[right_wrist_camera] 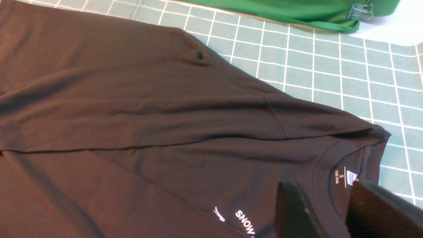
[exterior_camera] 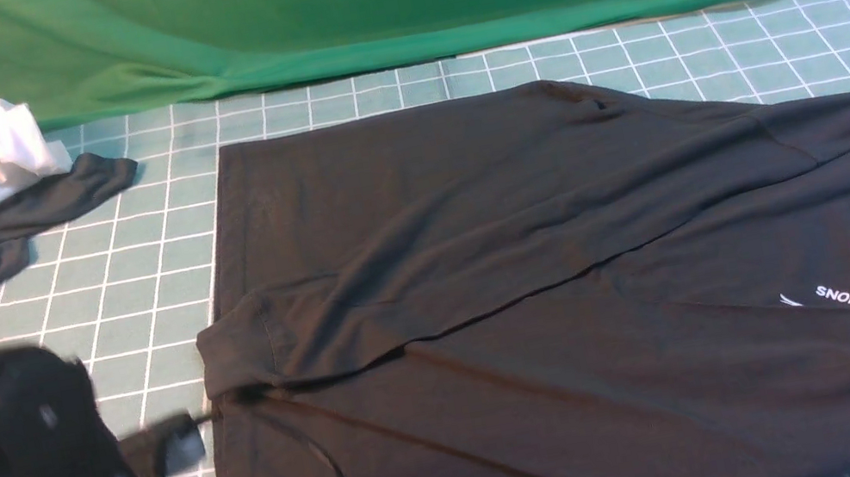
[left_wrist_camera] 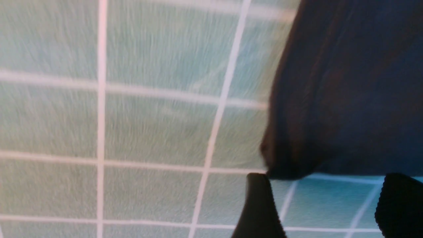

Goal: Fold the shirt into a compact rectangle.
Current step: 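Grasp the near edge of the shirt at its hem and shoulder corners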

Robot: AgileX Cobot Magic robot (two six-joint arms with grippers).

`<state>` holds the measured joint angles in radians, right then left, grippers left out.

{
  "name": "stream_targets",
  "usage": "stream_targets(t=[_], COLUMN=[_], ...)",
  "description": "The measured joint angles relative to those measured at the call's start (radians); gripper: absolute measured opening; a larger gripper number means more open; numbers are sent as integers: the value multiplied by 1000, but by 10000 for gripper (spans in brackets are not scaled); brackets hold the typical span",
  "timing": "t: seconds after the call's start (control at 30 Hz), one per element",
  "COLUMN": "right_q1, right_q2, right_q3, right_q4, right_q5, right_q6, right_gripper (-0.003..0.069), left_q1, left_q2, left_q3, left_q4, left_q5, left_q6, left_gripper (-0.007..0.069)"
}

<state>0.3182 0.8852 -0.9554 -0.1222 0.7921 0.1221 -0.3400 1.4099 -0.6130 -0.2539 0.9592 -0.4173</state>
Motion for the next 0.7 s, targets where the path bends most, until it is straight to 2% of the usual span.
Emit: stream_targets(t=[0.13,0.4,0.7], right_q1=[0,0,0], right_q2=[0,0,0], right_q3=[0,0,0], right_q4=[0,-1,-1], right_q5=[-3,-16,-34], right_q6=[0,0,0], right_gripper=[237,237,237], left_q1=[-89,-105,-105], left_q2=[-1,-1,-1], left_q3=[52,57,58], left_q4=[60,61,176], left_q5=[-100,-194,-211], left_q6=[-128,-168,-210], left_gripper=[427,427,427])
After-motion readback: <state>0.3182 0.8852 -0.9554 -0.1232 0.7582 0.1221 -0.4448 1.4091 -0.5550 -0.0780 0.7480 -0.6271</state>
